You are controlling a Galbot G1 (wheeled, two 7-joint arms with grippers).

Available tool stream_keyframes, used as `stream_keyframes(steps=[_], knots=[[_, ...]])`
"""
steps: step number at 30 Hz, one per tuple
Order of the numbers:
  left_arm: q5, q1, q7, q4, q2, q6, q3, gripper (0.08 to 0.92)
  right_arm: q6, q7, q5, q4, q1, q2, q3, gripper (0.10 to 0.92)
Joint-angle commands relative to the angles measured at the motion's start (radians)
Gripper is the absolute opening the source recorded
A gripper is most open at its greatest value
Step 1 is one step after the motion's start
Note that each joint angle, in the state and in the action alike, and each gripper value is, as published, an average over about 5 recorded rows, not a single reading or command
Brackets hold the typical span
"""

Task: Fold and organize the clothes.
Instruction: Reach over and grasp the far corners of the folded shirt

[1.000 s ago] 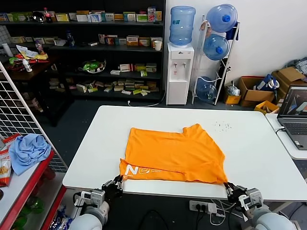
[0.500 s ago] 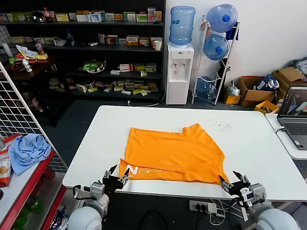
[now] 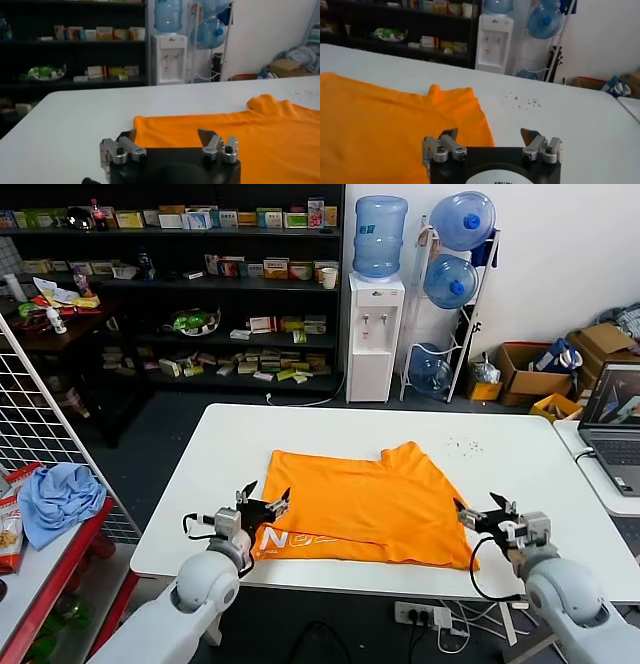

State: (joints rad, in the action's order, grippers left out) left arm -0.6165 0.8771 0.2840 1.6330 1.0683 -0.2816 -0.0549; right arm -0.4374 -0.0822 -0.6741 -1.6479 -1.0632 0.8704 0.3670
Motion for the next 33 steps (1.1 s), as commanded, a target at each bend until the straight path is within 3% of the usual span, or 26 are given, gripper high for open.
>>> stream_keyframes(steps=[1, 11, 21, 33], knots=[[-0.074, -0.293, -0.011, -0.271, 0.070, -0.032, -0.114, 0.823, -0.065, 0.057, -0.040, 0.327, 0.375, 0.086, -0.124, 0.823], [-0.093, -0.397, -0.031, -0.506, 0.163, -0.010, -0.123, 0.823, -0.068, 0.126, 0.030, 0.568, 0.522, 0.206, -0.169, 0.823], [-0.030, -0.428, -0.047, -0.652, 0.263, 0.019, -0.094, 0.823, -0.009, 0.215, 0.095, 0.769, 0.586, 0.301, -0.153, 0.823], [0.026, -0.437, -0.066, -0.762, 0.290, 0.032, -0.066, 0.823, 0.062, 0.288, 0.173, 0.863, 0.597, 0.354, -0.140, 0.823]])
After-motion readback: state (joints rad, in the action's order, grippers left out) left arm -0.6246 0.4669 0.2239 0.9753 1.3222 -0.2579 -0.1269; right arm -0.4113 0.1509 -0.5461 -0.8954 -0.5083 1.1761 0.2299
